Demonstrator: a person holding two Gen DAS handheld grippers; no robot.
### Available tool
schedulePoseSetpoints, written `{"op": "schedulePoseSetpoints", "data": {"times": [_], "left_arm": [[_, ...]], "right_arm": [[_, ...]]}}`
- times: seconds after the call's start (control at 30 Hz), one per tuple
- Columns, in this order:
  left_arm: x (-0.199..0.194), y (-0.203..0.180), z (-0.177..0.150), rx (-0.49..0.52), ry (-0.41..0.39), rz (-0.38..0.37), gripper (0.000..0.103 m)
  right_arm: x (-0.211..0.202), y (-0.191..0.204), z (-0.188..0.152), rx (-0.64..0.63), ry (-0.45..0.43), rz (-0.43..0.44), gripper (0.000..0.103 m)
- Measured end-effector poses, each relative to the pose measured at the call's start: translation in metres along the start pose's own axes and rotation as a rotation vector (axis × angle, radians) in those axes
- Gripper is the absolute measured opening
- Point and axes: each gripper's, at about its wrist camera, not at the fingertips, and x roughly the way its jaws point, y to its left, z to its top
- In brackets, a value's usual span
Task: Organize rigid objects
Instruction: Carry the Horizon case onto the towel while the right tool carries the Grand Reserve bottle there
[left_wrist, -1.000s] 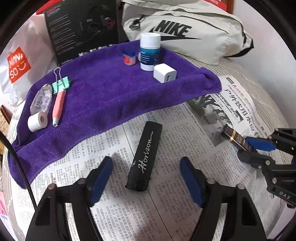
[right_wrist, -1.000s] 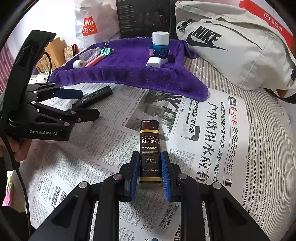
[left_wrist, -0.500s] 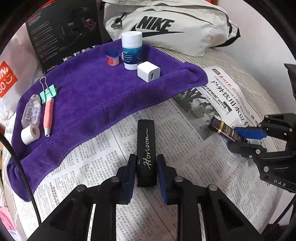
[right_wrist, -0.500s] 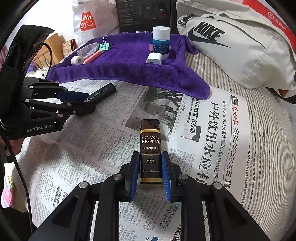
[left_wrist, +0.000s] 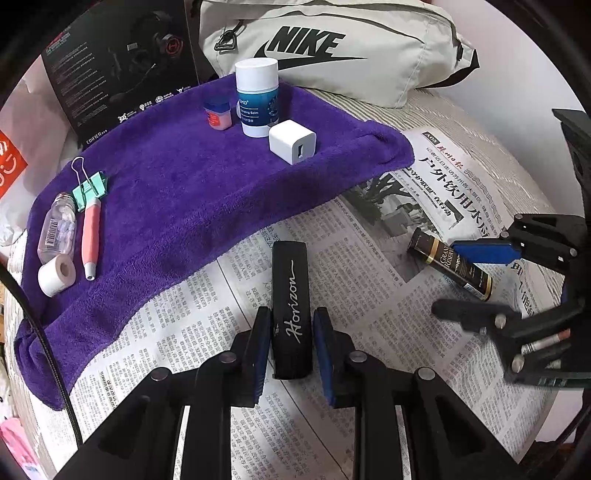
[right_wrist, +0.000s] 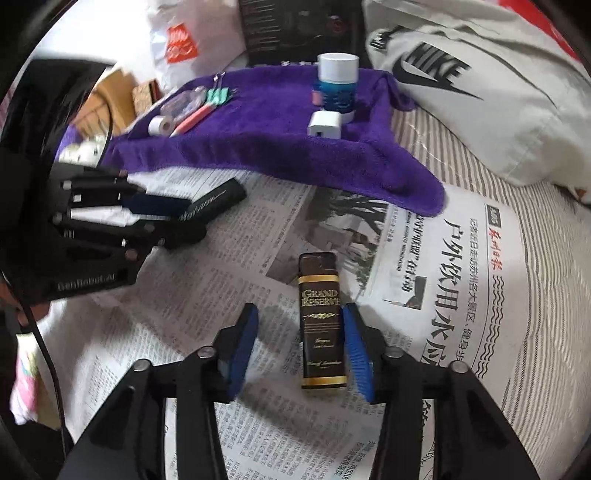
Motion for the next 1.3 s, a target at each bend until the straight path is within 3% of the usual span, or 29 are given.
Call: {"op": "schedulePoseSetpoints", "data": {"times": [0.03,0.13,0.27,0.53,0.83,1.3], "left_arm": [[0.000,0.001,0.000,0.000,0.001,-0.003,0.023],[0.001,0.003,0.001,0.006,0.006,-0.003,0.023],[0.002,0.001,0.002,0.018,0.005,0.014,0.023],[0.002,-0.003,0.001,0.021,-0.011,0.021,0.023],[-0.016,0.021,-0.010,-0.092,-0.041,-0.086,0.021],[-0.059,0.058,-0.018,-0.177,-0.116,-0.104,0.021]], "right_arm": [[-0.001,-0.005,0.000,0.008,0.000,-0.001,0.024],[-0.001,-0.010,0.000,0.017,0.000,0.038,0.024],[0.001,0.001,0.000,-0.038,0.011,-0.018,0.024],[0.001,0.005,-0.002,-0.058,-0.002,-0.053,0.025],[-0.007,0.002,0.004,0.008,0.001,-0.026,0.023],[-0.023,0.015,0.028,-0.026,-0.040,0.003,0.023]]}}
